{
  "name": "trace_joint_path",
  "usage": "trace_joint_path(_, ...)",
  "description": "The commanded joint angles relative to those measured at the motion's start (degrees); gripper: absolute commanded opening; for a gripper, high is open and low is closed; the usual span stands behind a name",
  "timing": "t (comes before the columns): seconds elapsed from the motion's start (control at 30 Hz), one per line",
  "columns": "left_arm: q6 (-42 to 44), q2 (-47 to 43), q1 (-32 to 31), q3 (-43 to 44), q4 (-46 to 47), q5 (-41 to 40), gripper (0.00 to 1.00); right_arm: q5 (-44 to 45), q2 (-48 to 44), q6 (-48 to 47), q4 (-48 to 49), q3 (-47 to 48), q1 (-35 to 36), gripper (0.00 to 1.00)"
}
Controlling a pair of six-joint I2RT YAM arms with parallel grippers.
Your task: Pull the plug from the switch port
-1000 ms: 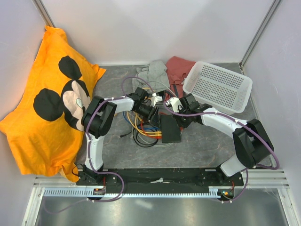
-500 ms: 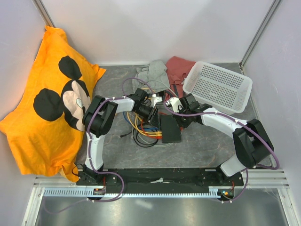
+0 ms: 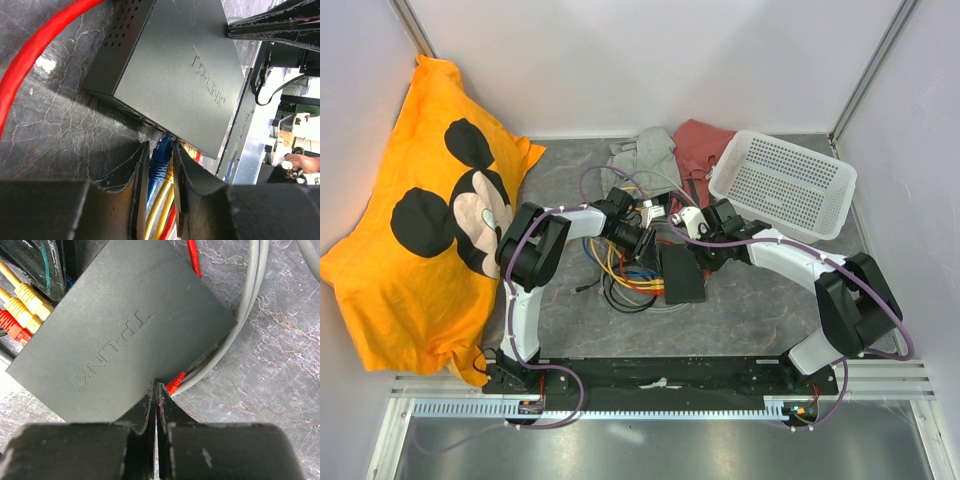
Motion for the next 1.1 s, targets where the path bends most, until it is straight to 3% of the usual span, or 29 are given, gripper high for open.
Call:
trace_joint_path(0.0, -3.01, 2.15, -0.69, -0.31, -0.34, -3.80, 0.29, 3.12, 1.71, -1.34, -4.45, -1.51, -0.38, 0.00)
trace_joint_path(0.37, -8.10, 5.40, -0.51, 2.50, -2.01, -5.38, 0.22, 3.21, 1.54, -1.25, -4.45, -1.51, -0.29, 0.00)
trace_joint_path(0.67, -9.43, 5.22, -0.51, 4.09, -3.68, -9.33, 0.02, 3.12, 1.89, -1.34, -4.45, -1.51, -0.38, 0.00)
trace_joint_path(1.07, -8.64, 6.28, -0.60, 4.18, -6.14, -17.42, 0.02, 2.85, 2.41, -1.34, -4.36, -1.34, -0.38, 0.00)
